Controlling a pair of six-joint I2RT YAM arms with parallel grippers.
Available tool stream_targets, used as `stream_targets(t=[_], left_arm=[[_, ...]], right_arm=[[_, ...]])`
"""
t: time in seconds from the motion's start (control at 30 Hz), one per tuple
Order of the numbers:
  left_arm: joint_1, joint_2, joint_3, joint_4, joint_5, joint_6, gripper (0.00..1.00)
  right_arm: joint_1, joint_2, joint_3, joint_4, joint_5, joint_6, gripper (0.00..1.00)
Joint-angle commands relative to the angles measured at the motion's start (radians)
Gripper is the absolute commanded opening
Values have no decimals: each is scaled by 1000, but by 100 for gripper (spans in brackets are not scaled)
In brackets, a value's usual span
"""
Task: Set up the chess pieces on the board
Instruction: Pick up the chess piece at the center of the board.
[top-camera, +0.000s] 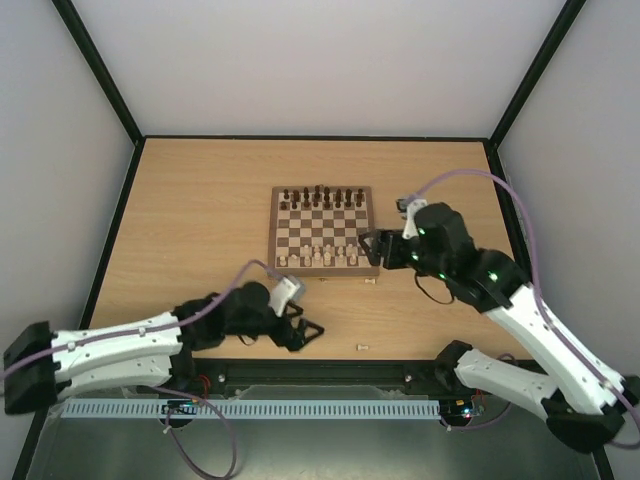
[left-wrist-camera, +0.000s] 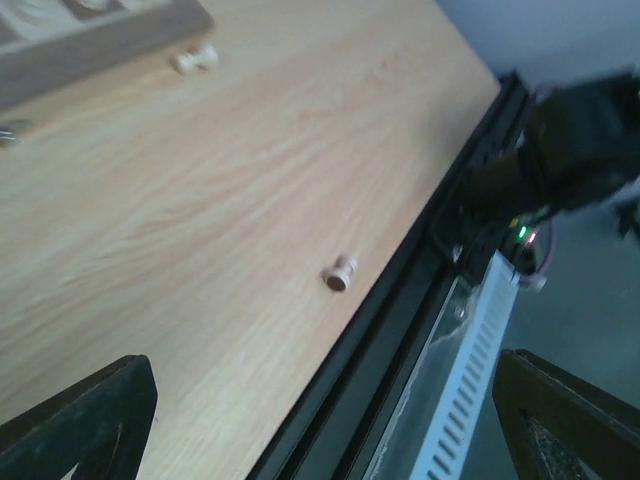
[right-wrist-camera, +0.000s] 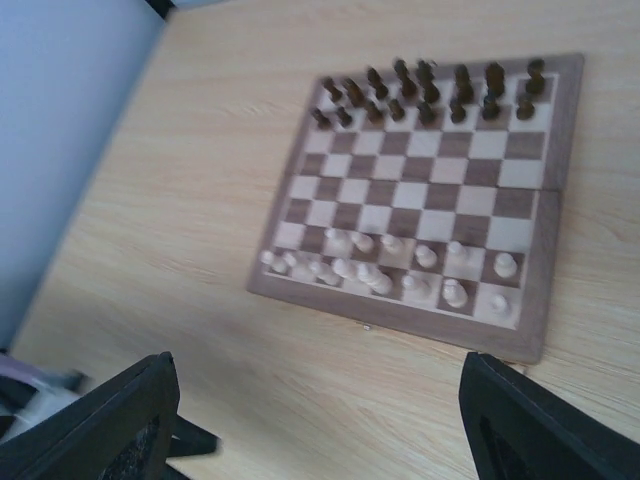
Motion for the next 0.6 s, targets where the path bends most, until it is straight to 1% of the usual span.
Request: stream_targets(t=[0.0, 0.03, 0.07, 0.13, 0.17, 0.27, 0.3, 0.37, 0.5, 0.57], left_arm=[[-273, 122, -13, 167, -389, 91, 95], [-320, 169, -21, 239, -418, 116, 95], [-355, 225, -26, 273, -451, 138, 95], [-394, 329, -34, 395, -479, 187, 94], [-405, 381, -22, 420, -501, 209, 94], [-460, 521, 78, 420, -588, 283, 92], [-469, 559, 99, 437, -597, 306, 92], [-475, 634, 111, 498, -596, 343, 91], [-476, 784, 90, 667, -533, 414, 88], [-478, 825, 89, 723, -500, 445, 87]], right_arm=[[-3, -138, -69, 76, -60, 48, 78], [-3, -158, -77, 85, -77, 51, 78], [-3, -175, -85, 92, -97, 51, 78], [-3, -202, -102, 103, -135, 49, 78], [-3, -213, -110, 106, -150, 48, 78], [-3, -242, -128, 98, -180, 45, 78], [-4, -252, -132, 93, -189, 41, 78], [-4, -276, -141, 89, -196, 34, 78], [-3, -307, -163, 73, -214, 20, 78], [-4, -322, -172, 62, -217, 12, 77]])
